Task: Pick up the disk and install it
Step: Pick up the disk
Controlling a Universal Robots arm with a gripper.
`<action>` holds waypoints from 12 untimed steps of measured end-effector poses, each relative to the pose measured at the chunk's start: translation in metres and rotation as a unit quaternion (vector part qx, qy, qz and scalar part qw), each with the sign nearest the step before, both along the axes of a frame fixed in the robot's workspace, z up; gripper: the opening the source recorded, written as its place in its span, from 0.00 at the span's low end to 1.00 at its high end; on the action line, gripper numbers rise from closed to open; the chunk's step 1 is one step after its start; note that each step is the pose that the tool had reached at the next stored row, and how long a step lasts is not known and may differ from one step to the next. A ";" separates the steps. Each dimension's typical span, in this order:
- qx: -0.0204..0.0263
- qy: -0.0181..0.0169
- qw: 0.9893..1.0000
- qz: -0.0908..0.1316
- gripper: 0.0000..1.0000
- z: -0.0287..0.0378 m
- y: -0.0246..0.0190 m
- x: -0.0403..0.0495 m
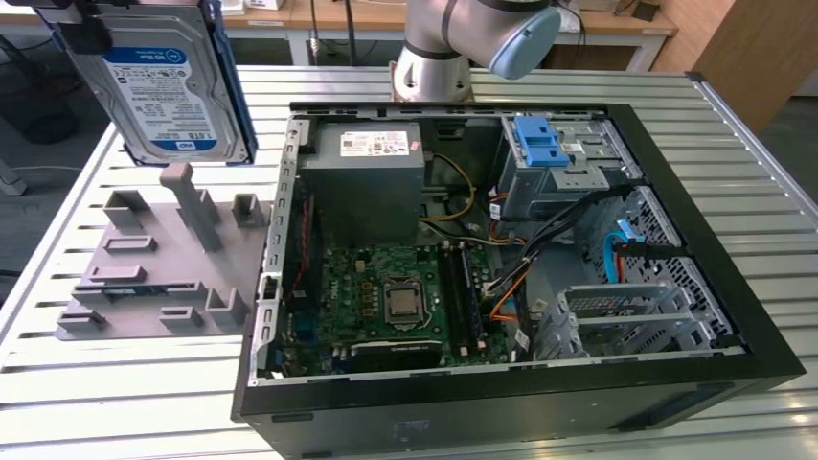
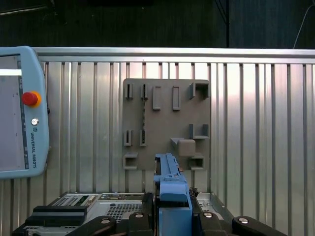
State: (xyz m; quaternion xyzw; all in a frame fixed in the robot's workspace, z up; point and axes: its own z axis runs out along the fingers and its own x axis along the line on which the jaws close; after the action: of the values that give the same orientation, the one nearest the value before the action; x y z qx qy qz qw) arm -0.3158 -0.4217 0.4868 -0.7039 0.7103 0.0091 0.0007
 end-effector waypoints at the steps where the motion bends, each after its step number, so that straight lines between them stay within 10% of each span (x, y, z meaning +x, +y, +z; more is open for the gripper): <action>1: 0.000 0.000 1.000 0.000 0.36 0.0000 0.0000 0.0002; 12: 0.000 0.000 1.000 0.000 0.36 0.0000 0.0000 0.0026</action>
State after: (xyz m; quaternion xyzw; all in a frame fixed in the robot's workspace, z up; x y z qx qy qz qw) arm -0.3132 -0.4217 0.4868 -0.7039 0.7103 0.0091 0.0007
